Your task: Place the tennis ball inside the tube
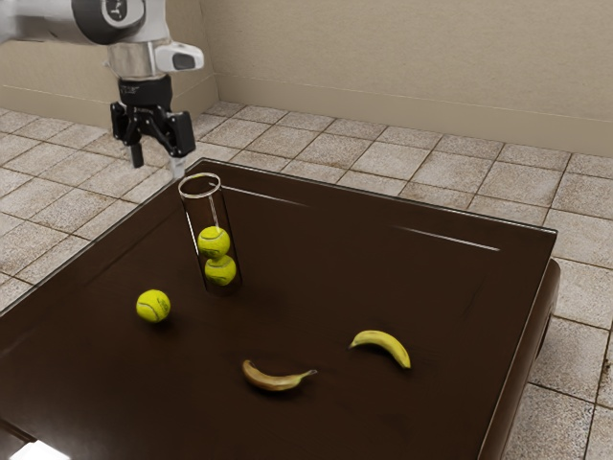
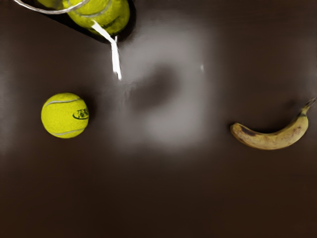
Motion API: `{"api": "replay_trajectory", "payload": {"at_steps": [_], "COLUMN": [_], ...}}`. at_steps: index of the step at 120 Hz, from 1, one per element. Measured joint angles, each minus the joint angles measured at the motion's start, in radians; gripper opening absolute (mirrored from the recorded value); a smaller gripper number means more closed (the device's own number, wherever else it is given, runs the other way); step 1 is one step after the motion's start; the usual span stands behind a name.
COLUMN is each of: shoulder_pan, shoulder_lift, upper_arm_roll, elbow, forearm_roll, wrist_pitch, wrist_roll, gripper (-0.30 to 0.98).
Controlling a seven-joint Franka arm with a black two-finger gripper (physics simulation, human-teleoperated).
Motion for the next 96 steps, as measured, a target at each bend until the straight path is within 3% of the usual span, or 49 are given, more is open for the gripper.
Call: {"api": "replay_trajectory", "payload": {"at_steps": [24,41,62,96], "shoulder_pan": [0.002,-0.005,0.079,0.095], "shoulder_lift": [-0.063,-0.211,-0.289,-0.288], "upper_arm_roll": [-0.008,-0.024,-0.023,0.01], "elbow": [-0.084,-0.373,-0.705,-0.726], "forearm_roll": [-0.01,-0.012,-0.006,0.011], "wrist_pitch": [0.096,0.174,0.386,0.598], "wrist_roll": [-0.005,-0.003,0.05,0.166], "gripper": [0.67,0.67,0.67,0.67]}}
